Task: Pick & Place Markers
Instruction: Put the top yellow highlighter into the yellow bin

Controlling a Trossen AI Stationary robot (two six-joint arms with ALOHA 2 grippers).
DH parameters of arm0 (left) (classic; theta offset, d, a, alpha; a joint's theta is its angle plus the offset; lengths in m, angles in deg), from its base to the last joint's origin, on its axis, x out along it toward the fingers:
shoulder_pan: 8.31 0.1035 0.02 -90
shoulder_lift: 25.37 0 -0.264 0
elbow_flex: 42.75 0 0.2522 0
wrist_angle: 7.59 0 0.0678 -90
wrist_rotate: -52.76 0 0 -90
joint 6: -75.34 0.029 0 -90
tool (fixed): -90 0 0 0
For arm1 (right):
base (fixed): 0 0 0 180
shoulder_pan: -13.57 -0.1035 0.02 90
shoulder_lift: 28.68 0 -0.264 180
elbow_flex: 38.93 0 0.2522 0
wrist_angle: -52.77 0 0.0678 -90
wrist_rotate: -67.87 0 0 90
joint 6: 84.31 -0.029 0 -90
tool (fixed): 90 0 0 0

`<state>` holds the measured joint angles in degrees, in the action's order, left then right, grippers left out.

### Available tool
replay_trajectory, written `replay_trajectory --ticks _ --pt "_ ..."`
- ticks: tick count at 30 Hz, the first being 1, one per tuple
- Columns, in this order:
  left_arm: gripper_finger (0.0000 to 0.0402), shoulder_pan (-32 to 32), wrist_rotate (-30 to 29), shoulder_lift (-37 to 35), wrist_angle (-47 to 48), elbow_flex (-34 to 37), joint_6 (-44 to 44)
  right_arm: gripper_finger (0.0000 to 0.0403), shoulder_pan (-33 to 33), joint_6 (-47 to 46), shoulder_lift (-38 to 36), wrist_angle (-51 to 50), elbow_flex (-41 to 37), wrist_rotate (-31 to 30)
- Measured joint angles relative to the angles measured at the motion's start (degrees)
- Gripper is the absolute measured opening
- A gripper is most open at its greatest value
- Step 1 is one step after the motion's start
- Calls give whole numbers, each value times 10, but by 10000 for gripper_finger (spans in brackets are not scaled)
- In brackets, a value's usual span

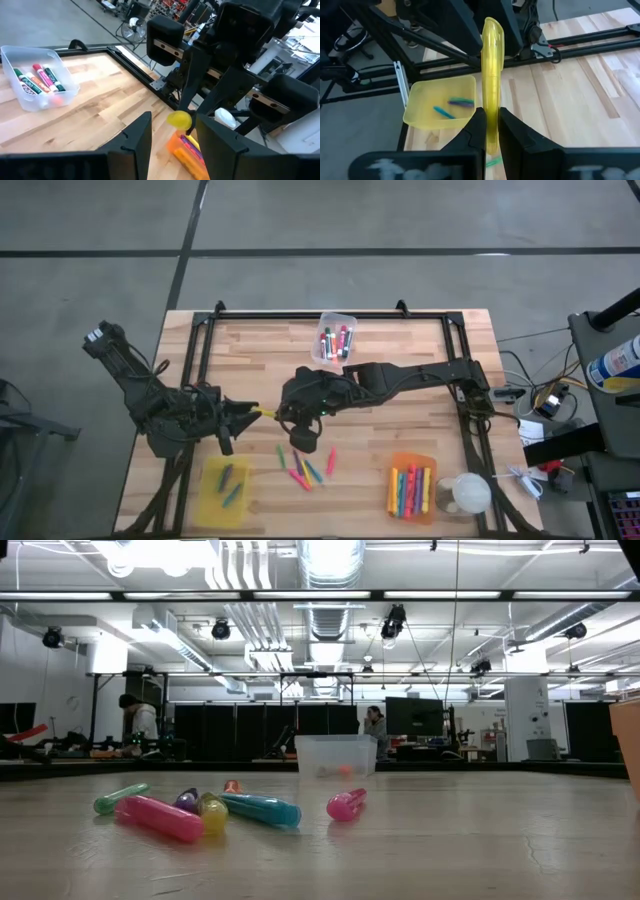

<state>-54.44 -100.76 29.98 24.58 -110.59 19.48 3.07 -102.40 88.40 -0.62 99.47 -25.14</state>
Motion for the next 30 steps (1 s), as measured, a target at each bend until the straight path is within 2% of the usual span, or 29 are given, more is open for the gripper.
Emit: replay_trajectory --ticks 6,15,30 --pt "139 0 8 0 0 0 -14 22 0 -1 0 20 0 0" --pt "83 0 7 0 -35 0 0 22 1 -3 0 24 -4 0" --pt "67 4 4 11 -41 0 -16 22 3 -10 1 37 -8 3"
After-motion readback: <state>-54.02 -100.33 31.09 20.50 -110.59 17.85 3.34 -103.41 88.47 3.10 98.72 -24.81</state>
